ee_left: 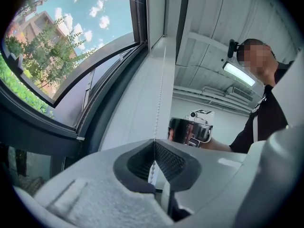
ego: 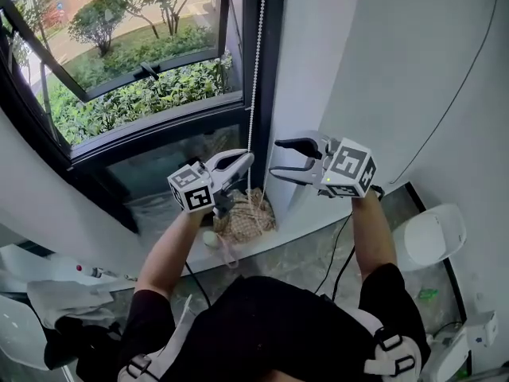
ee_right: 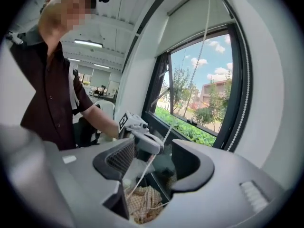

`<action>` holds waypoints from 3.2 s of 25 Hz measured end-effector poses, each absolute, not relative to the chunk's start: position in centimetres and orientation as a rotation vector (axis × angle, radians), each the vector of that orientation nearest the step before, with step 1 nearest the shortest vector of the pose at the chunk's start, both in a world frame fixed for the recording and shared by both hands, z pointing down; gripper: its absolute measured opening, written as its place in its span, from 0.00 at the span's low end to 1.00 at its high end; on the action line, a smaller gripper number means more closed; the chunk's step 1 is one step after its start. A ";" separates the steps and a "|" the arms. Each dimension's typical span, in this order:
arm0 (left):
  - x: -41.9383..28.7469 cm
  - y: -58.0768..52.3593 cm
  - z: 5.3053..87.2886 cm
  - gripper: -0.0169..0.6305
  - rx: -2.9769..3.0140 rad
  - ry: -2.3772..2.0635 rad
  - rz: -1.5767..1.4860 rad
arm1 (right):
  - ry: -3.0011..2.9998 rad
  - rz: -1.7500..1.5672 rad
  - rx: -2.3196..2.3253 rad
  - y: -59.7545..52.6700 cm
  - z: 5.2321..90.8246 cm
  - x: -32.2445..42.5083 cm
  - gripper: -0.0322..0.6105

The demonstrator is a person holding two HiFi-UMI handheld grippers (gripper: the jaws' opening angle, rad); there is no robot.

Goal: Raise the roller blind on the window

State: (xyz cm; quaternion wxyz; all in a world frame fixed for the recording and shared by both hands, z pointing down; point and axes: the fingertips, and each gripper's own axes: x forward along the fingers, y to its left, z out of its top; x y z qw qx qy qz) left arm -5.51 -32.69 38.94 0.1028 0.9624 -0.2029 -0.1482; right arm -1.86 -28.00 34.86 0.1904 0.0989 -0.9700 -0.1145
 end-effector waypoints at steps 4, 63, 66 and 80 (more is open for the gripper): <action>-5.0 -32.5 39.0 0.03 2.855 -0.573 -0.437 | -2.938 -0.327 0.462 -30.0 30.8 -2.8 0.44; -4.0 -33.6 22.0 0.24 3.034 -0.344 -0.627 | -3.106 0.014 0.735 -31.4 38.5 -3.8 0.06; -3.1 -33.7 21.1 0.24 3.036 -0.280 -0.642 | -3.105 0.010 0.729 -31.3 38.5 -3.7 0.06; -2.6 -33.1 21.2 0.05 2.939 -0.273 -0.726 | -3.131 0.045 0.689 -30.6 38.7 -3.9 0.06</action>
